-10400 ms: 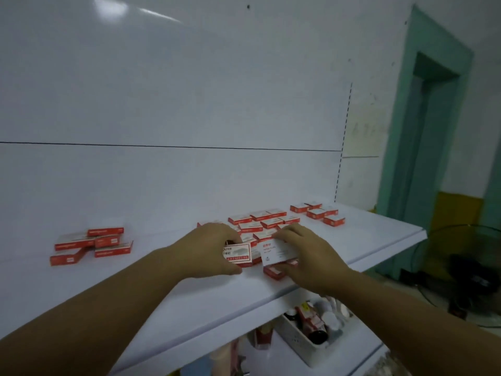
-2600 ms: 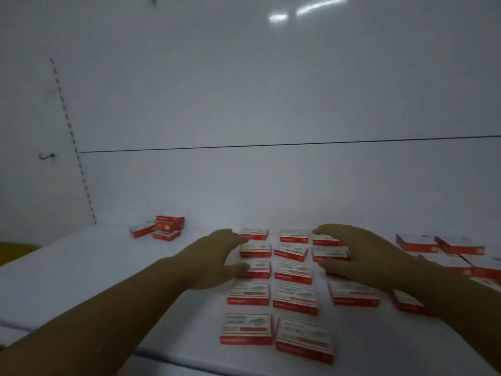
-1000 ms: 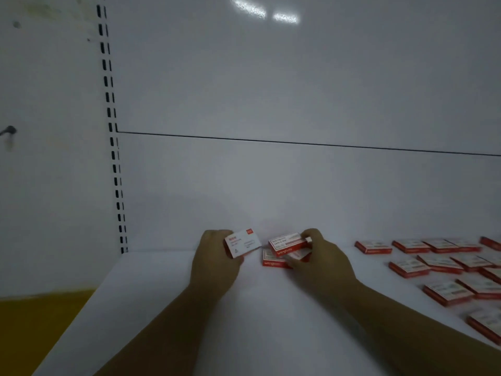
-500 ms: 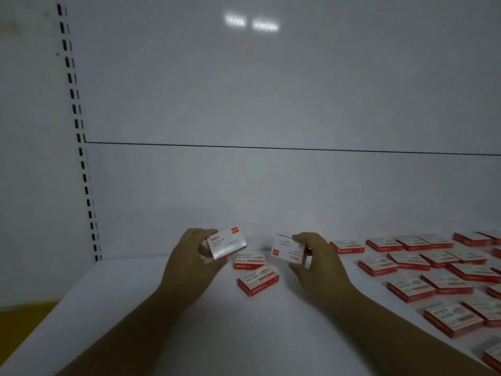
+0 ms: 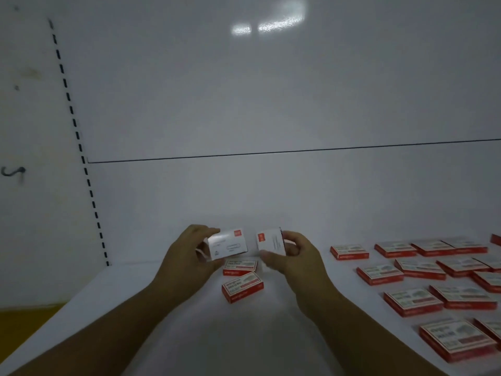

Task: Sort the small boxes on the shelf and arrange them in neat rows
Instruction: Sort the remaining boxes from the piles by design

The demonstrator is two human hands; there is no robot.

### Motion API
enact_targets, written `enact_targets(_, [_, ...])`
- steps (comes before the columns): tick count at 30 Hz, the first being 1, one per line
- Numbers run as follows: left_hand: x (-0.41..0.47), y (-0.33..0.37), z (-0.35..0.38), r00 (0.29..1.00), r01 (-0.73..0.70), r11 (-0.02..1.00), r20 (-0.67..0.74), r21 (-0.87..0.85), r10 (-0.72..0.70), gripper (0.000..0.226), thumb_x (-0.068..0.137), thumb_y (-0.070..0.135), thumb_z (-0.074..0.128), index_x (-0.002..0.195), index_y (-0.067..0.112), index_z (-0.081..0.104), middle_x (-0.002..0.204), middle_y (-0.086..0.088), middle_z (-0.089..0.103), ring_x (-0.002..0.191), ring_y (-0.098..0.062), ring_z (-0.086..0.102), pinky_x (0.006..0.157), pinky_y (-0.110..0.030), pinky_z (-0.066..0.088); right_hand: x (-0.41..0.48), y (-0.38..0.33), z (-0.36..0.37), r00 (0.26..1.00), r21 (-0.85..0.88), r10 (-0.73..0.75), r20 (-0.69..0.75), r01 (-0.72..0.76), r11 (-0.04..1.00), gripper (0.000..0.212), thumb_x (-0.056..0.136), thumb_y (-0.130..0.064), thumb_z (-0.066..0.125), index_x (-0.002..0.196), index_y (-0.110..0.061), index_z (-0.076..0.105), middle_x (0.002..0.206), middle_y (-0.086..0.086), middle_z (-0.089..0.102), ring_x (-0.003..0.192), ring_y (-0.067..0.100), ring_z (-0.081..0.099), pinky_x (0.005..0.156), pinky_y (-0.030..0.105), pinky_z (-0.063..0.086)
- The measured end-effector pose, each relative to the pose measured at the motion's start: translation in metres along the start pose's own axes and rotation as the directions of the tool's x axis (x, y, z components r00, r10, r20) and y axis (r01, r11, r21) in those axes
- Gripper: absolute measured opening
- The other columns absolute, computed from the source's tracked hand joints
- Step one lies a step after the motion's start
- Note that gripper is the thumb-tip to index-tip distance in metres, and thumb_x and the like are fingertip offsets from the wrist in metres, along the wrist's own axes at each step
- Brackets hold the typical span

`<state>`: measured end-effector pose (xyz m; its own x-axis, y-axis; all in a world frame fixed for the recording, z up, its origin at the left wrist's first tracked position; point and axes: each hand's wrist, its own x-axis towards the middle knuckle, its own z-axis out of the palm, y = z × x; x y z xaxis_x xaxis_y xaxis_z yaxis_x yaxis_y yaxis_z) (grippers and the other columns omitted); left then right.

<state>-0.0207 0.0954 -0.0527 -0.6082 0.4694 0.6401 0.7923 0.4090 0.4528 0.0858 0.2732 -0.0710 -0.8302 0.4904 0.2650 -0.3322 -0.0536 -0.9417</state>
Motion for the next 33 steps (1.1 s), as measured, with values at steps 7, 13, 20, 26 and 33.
enact_targets(7, [-0.024, 0.018, -0.014, 0.998, 0.061, 0.995, -0.021, 0.082, -0.059, 0.048, 0.067, 0.016, 0.08, 0.108, 0.024, 0.057, 0.101, 0.009, 0.052, 0.083, -0.006, 0.056, 0.06, -0.008, 0.048, -0.006, 0.003, 0.007, 0.993, 0.128, 0.115, 0.034, -0.119, 0.985, 0.04, 0.076, -0.006, 0.073, 0.102, -0.023, 0.047, 0.088, 0.001, 0.063, 0.063, 0.01, 0.07, 0.05, 0.021, 0.052])
enact_targets(13, [-0.057, 0.031, -0.044, 0.987, 0.149, 0.981, -0.086, 0.126, -0.139, 0.053, 0.066, 0.013, 0.081, 0.113, 0.021, 0.058, 0.102, 0.008, 0.052, 0.08, -0.007, 0.056, 0.058, -0.007, 0.046, -0.021, -0.015, 0.022, 0.987, 0.132, 0.092, 0.135, -0.11, 0.985, 0.029, 0.083, -0.009, 0.065, 0.098, -0.033, 0.059, 0.107, 0.006, 0.061, 0.083, 0.021, 0.069, 0.057, 0.028, 0.057])
enact_targets(20, [-0.072, 0.055, -0.076, 0.992, 0.123, 0.979, -0.043, 0.165, -0.117, 0.054, 0.066, 0.016, 0.081, 0.114, 0.022, 0.058, 0.101, 0.011, 0.05, 0.075, -0.004, 0.055, 0.055, -0.005, 0.044, -0.046, -0.051, 0.023, 0.955, 0.017, 0.104, 0.278, -0.114, 0.993, 0.053, 0.068, 0.018, 0.067, 0.108, -0.013, 0.054, 0.108, 0.014, 0.064, 0.089, 0.027, 0.068, 0.072, 0.034, 0.058])
enact_targets(26, [-0.081, 0.075, -0.066, 1.0, 0.001, 0.996, 0.027, 0.093, -0.003, 0.055, 0.065, 0.017, 0.082, 0.114, 0.025, 0.058, 0.099, 0.012, 0.051, 0.075, -0.003, 0.056, 0.058, -0.011, 0.048, -0.079, -0.077, -0.018, 0.96, -0.546, -0.114, 0.256, 0.241, 0.802, 0.047, 0.066, -0.014, 0.082, 0.1, -0.028, 0.053, 0.102, -0.011, 0.063, 0.089, 0.01, 0.064, 0.067, 0.021, 0.057])
enact_targets(33, [-0.097, 0.138, -0.017, 0.989, -0.112, 0.989, 0.106, 0.093, 0.102, 0.055, 0.069, 0.025, 0.079, 0.12, 0.022, 0.057, 0.094, 0.008, 0.05, 0.08, -0.008, 0.05, 0.063, -0.008, 0.035, -0.123, -0.106, -0.106, 0.881, -0.882, -0.324, 0.344, 0.422, 0.211, 0.052, 0.069, -0.036, 0.078, 0.11, -0.032, 0.048, 0.114, -0.008, 0.054, 0.099, 0.009, 0.048, 0.069, 0.017, 0.046])
